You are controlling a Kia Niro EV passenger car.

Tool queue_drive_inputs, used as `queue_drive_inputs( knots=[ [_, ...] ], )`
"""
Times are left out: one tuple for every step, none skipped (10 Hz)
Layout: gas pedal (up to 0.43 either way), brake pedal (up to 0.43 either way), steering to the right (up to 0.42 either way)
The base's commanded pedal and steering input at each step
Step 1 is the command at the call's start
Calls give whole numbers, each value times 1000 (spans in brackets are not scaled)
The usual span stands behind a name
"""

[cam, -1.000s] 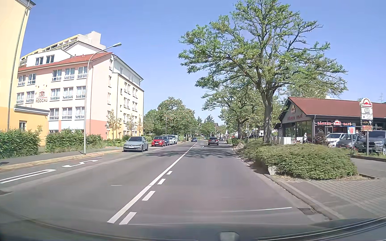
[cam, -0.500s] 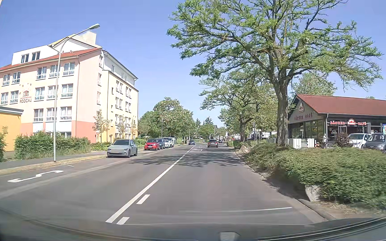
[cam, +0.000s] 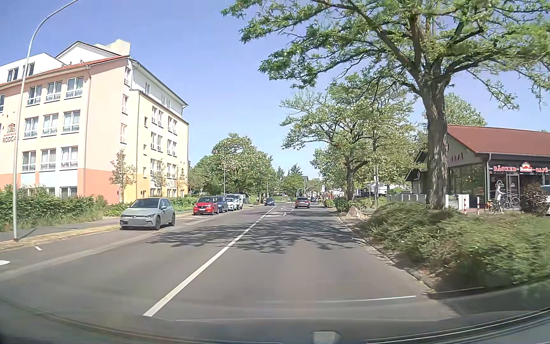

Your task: Follow the waypoints while adhering to traffic rules and regulations

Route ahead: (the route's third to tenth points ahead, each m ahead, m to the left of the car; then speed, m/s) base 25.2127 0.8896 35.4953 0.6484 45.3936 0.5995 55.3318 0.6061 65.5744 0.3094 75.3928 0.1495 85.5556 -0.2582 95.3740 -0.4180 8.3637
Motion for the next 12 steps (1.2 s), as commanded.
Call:
queue_drive_inputs(
  knots=[
    [67, 30, 3],
    [67, 30, 3],
    [67, 30, 3],
    [67, 30, 4],
    [67, 30, 4],
    [67, 30, 4],
    [67, 30, 4],
    [67, 30, 4],
    [67, 30, 4],
    [67, 30, 4],
    [67, 30, 4],
    [67, 30, 5]
  ],
)
